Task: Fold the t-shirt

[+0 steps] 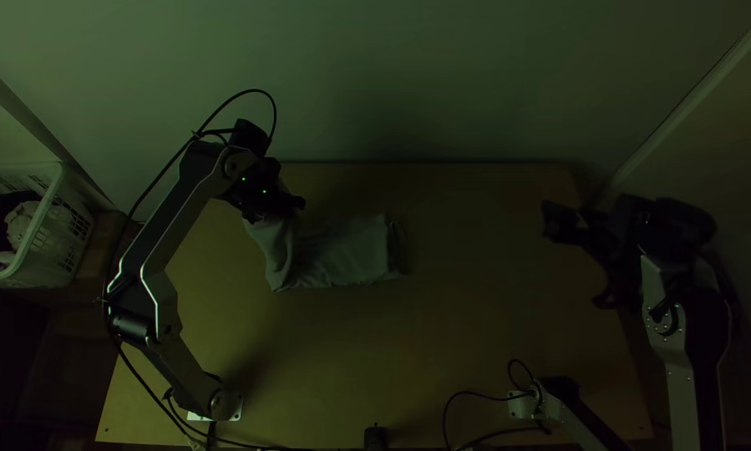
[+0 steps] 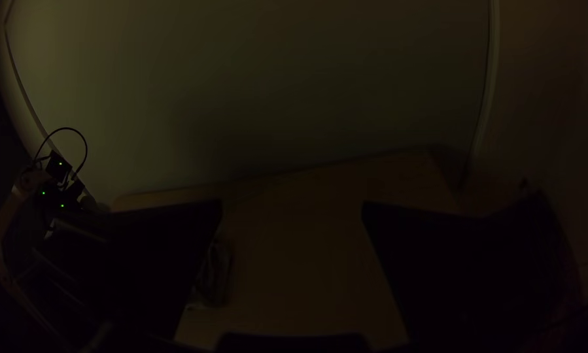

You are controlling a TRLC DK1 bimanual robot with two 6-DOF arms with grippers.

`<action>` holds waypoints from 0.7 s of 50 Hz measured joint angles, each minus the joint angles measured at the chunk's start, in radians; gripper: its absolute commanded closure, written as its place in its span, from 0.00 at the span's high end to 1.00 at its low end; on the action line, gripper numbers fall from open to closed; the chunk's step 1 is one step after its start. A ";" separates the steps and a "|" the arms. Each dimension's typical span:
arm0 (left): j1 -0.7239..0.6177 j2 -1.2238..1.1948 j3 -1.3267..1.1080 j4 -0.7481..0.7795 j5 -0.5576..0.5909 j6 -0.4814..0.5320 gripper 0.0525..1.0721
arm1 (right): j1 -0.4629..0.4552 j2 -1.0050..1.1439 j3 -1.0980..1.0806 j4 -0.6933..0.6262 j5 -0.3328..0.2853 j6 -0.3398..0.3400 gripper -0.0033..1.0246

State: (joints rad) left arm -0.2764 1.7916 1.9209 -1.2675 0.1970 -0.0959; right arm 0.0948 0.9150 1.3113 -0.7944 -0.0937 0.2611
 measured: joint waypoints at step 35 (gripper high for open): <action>-0.295 0.264 0.236 -0.021 -0.086 -0.114 0.02 | 0.000 -0.074 -0.081 -0.003 0.000 0.042 0.96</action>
State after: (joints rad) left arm -0.5716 2.0552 2.1571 -1.2881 0.1112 -0.2104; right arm 0.0948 0.8413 1.2301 -0.7975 -0.0940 0.3027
